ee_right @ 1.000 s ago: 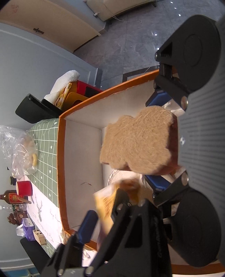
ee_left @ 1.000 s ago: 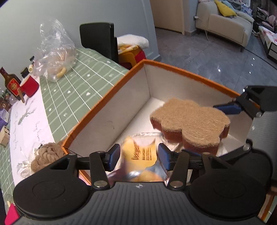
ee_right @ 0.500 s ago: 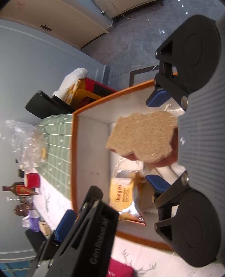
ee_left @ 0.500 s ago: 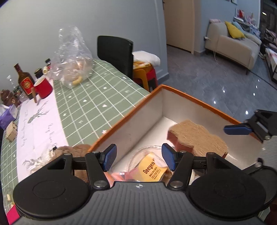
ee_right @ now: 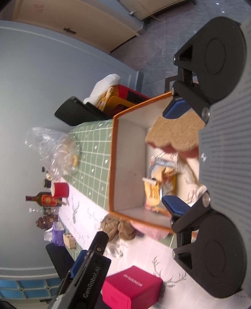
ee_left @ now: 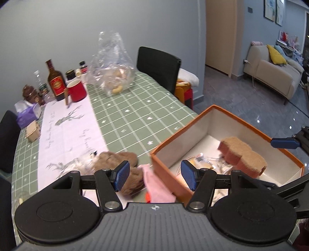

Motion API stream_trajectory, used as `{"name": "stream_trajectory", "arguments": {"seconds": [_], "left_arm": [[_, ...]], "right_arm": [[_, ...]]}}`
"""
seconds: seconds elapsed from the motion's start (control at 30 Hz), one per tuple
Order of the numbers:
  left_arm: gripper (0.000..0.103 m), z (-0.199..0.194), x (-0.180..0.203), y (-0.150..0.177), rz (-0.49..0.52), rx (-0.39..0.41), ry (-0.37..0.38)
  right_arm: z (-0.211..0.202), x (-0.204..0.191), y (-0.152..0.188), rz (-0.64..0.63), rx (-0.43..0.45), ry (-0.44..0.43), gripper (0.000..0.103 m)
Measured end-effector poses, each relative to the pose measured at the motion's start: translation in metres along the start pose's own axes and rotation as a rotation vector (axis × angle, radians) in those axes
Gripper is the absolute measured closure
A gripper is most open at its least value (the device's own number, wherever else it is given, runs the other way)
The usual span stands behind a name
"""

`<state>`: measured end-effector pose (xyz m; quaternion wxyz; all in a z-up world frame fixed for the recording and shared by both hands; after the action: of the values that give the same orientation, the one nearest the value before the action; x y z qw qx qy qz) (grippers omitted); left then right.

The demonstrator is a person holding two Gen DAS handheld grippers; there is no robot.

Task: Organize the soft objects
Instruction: 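Move both grippers back over the table toward the pink cloth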

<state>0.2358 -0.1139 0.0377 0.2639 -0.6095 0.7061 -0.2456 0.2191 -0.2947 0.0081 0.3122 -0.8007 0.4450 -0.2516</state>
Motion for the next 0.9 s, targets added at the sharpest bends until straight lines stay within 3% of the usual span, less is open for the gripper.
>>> {"name": "stream_trajectory", "arguments": {"seconds": [0.27, 0.5, 0.7, 0.9], "left_arm": [[0.030, -0.012, -0.037, 0.033, -0.076, -0.002, 0.002], [0.025, -0.004, -0.044, 0.084, -0.101, 0.018, 0.015], [0.025, 0.031, -0.026, 0.113, -0.034, 0.015, 0.011], [0.028, 0.045, -0.016, 0.114, 0.007, 0.070, 0.039]], "right_arm": [[-0.010, -0.037, -0.010, -0.070, 0.038, -0.046, 0.018], [-0.007, -0.059, -0.009, -0.120, 0.030, -0.057, 0.018], [-0.002, -0.061, -0.007, -0.123, 0.015, -0.052, 0.018], [0.000, -0.060, -0.008, -0.119, 0.014, -0.052, 0.018]]}}
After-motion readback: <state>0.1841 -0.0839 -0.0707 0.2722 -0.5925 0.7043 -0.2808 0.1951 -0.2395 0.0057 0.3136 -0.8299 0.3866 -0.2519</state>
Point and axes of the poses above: each gripper's, at about its wrist camera, not at the fingertips, and z roughly the way its jaws point, x to its right, y to its underside, the point moved 4 cm from there along z, roughly the way its jaws point, and after that the axes turned 3 degrees about y, right-handed, at the moved point
